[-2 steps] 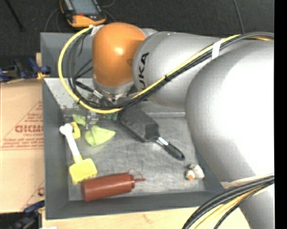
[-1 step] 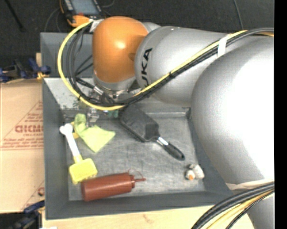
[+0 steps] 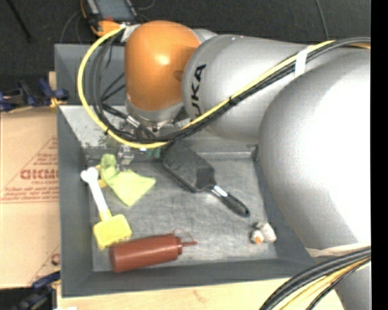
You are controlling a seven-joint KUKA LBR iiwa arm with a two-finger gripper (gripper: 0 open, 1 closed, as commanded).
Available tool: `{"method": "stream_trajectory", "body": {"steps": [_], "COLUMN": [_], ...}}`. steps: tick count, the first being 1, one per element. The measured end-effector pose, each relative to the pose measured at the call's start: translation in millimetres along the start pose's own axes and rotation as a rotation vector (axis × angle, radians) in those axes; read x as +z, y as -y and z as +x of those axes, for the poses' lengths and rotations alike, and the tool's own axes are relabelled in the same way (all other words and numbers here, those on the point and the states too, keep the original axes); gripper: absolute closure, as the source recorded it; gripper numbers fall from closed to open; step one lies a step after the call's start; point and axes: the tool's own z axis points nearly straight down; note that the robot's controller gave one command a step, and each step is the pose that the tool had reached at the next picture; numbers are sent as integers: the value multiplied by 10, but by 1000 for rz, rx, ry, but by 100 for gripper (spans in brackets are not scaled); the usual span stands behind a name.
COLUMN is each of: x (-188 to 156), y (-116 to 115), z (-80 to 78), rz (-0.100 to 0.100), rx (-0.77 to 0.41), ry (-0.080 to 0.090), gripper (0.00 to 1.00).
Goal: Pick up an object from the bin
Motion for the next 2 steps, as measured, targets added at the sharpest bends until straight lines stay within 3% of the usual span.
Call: {"method": "stream_trajectory", "body": {"steps": [1, 2], "x": [23, -521], "y": [5, -17], "z": [57, 62], "rz": [3, 1], "rx": [-26, -266], "ry": [-6, -6], "gripper": [100, 100]}}
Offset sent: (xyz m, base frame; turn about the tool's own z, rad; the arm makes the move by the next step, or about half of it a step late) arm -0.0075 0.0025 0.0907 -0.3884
